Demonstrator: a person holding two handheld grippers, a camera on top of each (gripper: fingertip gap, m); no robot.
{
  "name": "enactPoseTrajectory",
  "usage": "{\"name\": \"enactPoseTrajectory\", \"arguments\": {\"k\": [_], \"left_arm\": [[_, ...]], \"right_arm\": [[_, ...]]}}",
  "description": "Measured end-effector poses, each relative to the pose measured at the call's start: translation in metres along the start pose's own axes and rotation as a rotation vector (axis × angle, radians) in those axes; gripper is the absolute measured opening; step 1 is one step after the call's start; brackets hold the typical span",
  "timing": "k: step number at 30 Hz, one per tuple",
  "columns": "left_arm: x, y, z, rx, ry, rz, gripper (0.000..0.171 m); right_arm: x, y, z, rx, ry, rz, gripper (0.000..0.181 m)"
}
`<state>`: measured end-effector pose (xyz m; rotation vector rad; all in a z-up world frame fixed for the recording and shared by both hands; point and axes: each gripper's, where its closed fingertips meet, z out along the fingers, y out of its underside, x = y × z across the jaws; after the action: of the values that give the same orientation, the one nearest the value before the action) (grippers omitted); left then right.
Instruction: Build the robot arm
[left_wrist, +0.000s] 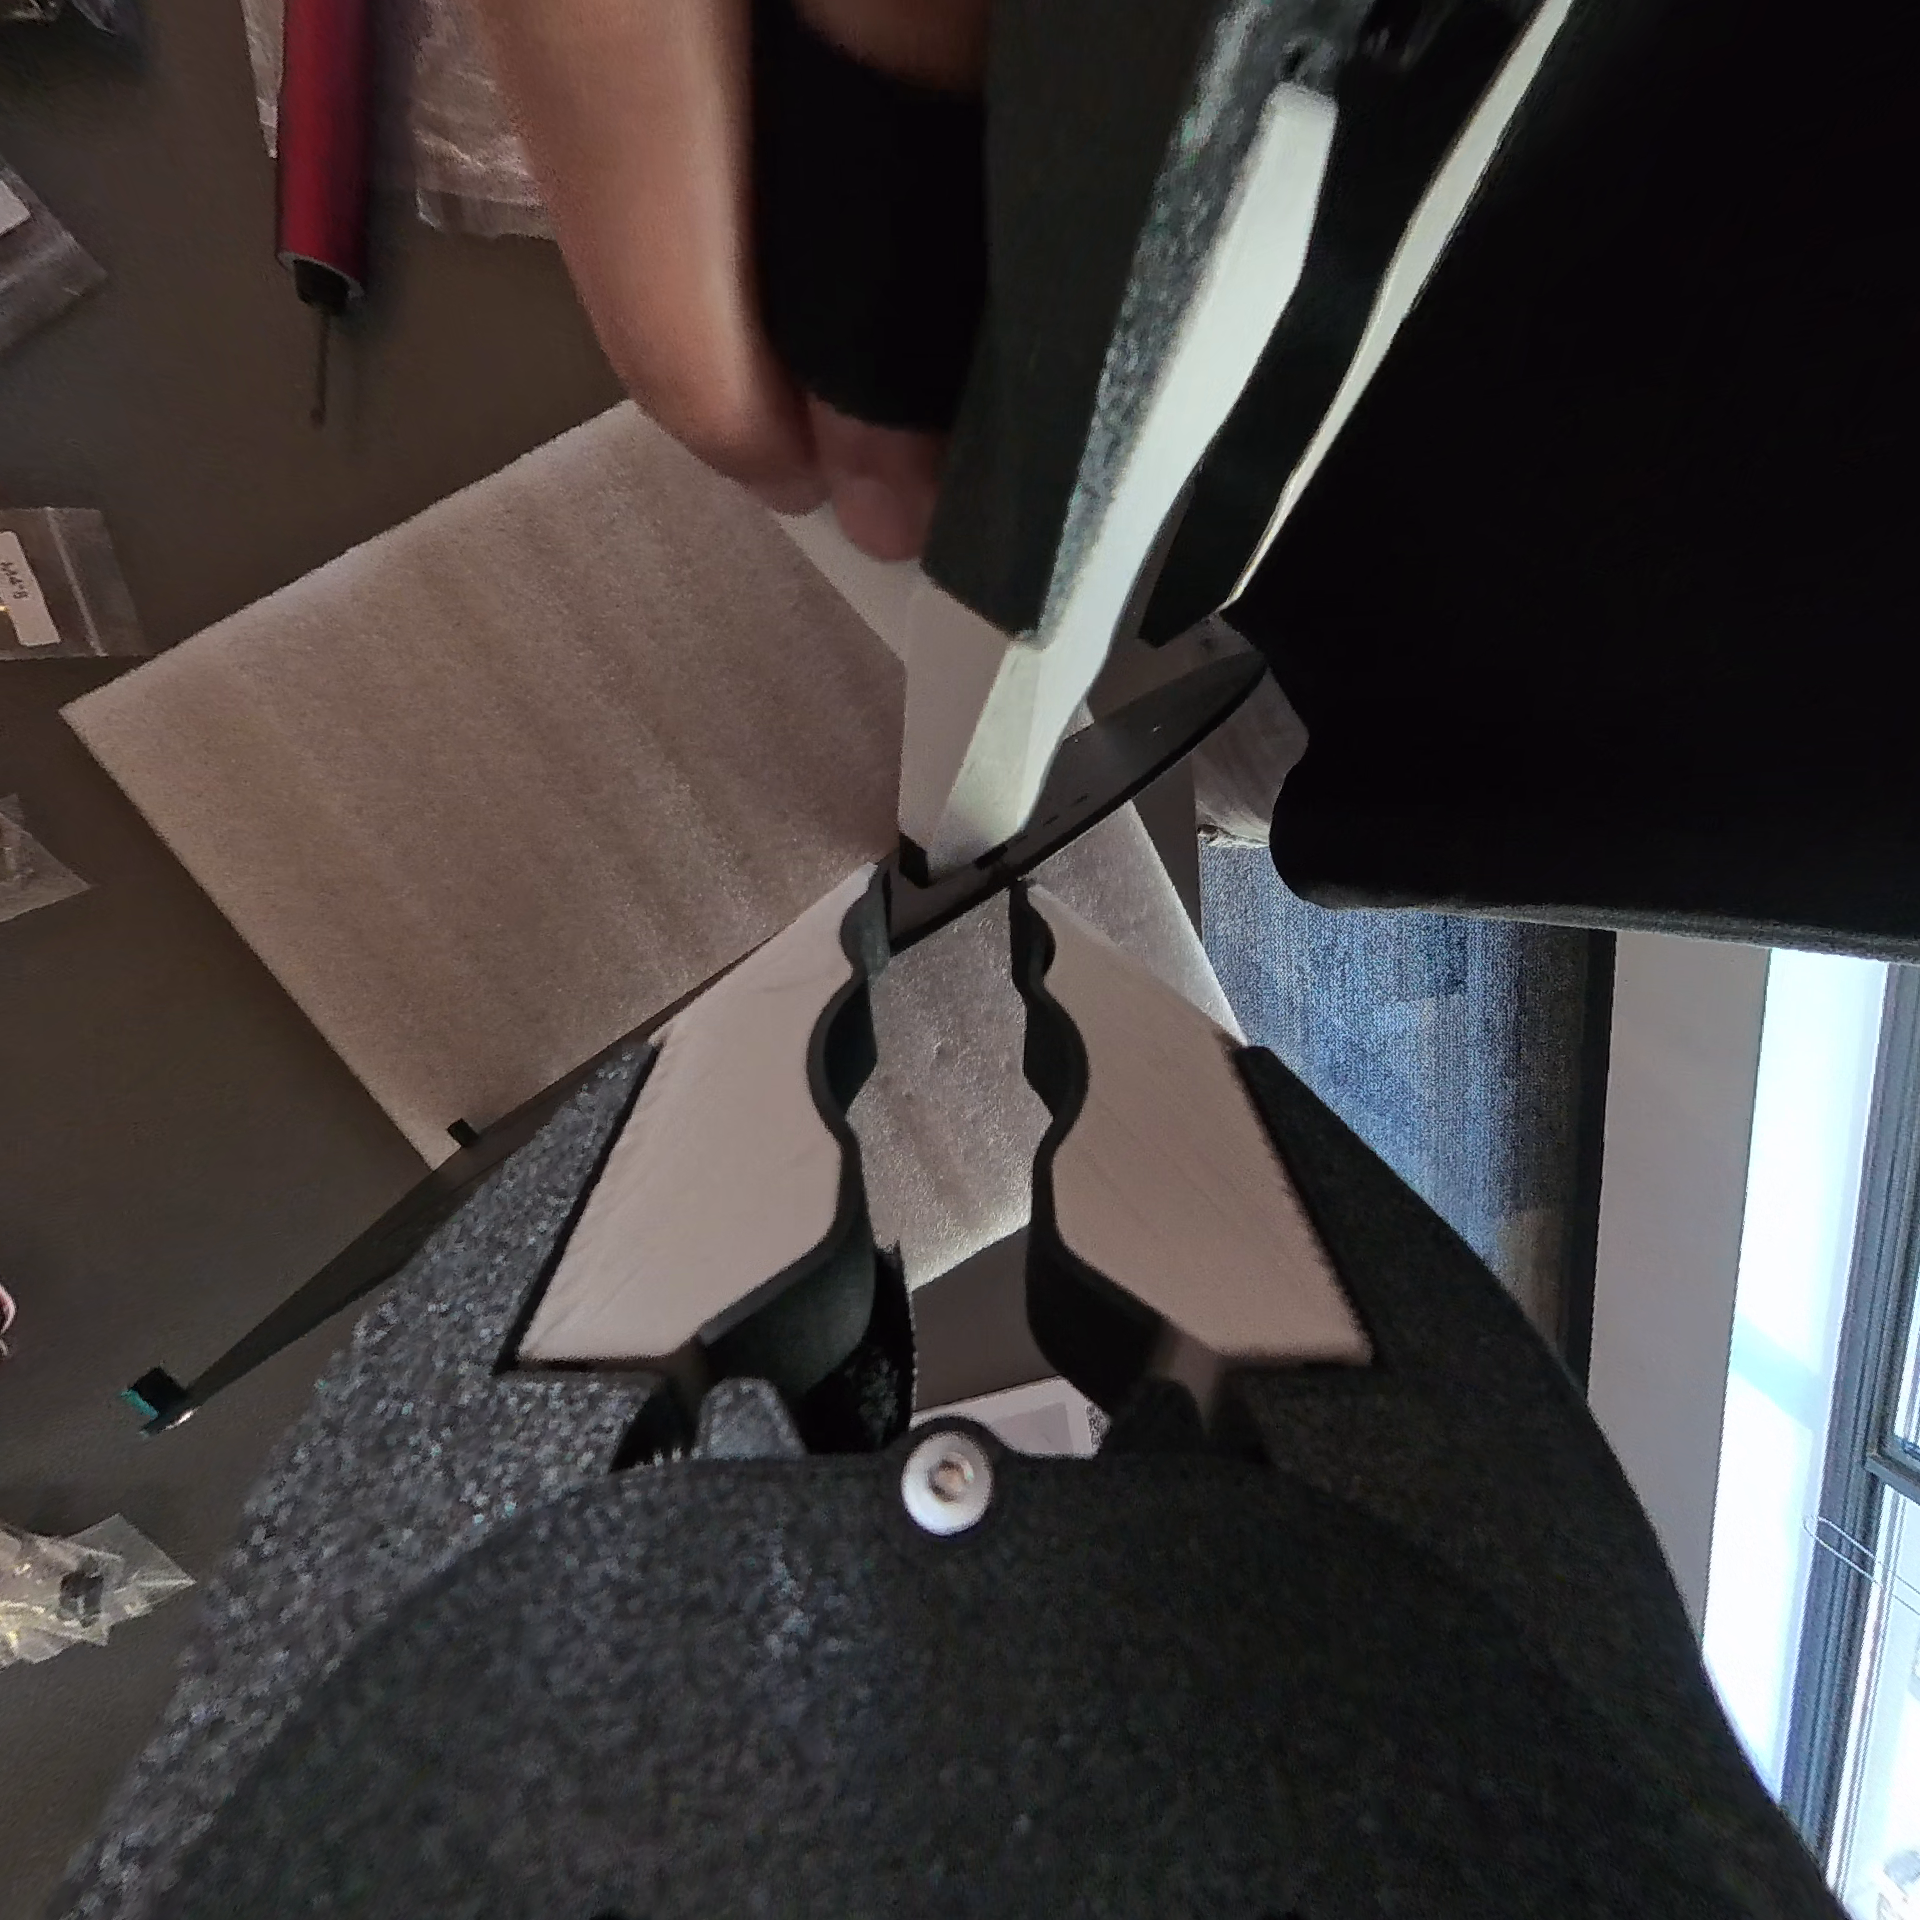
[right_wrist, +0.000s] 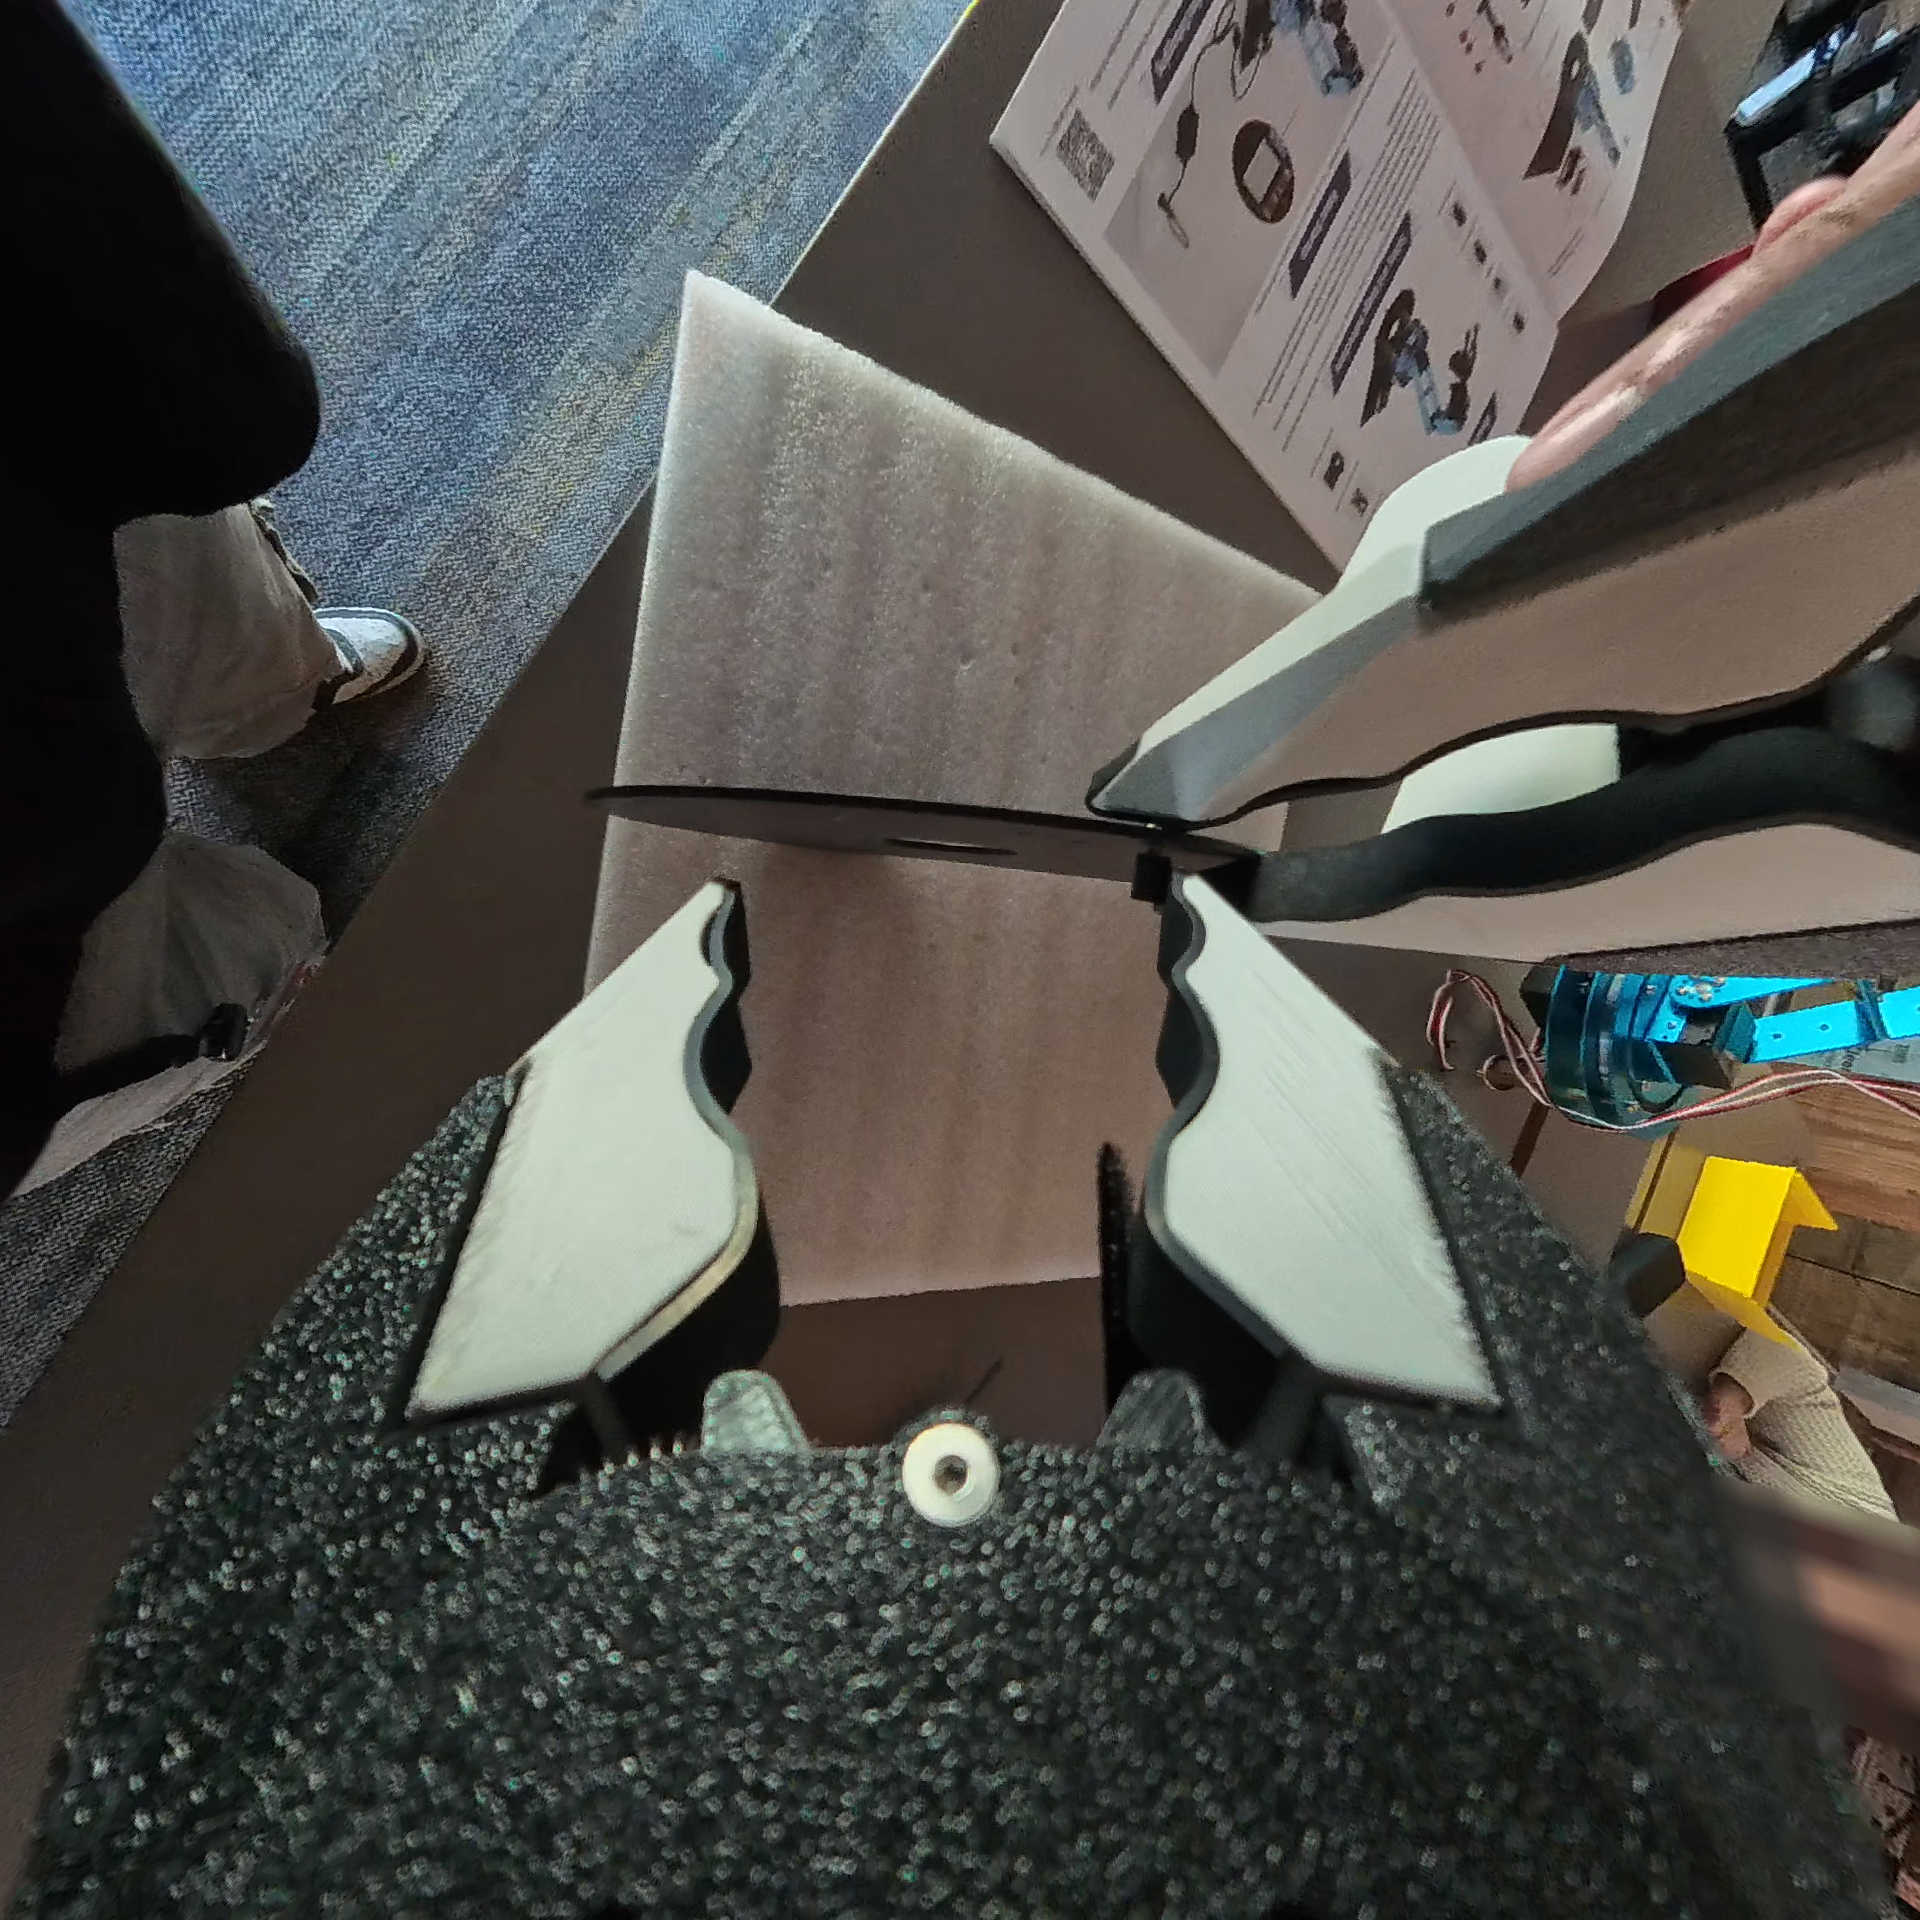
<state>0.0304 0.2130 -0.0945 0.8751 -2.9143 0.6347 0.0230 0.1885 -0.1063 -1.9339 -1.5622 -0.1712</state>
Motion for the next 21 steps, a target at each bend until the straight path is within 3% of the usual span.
{"name": "enactPoseTrajectory", "arguments": {"k": [5, 10, 15, 21], "left_arm": [[0.001, 0.001, 0.000, -0.005, 0.001, 0.000, 0.022], [0.000, 0.001, 0.000, -0.005, -0.004, -0.001, 0.022], [0.001, 0.002, 0.000, -0.007, -0.005, 0.000, 0.022], [0.002, 0.003, -0.001, -0.009, -0.005, -0.002, 0.022]], "right_arm": [[0.001, -0.008, -0.018, 0.036, -0.004, 0.011, 0.074], [0.000, 0.000, 0.001, -0.003, -0.029, 0.012, 0.079], [-0.001, -0.010, -0.013, 0.028, -0.015, 0.009, 0.072], [0.003, -0.001, -0.001, -0.013, 0.000, -0.001, 0.078]]}}
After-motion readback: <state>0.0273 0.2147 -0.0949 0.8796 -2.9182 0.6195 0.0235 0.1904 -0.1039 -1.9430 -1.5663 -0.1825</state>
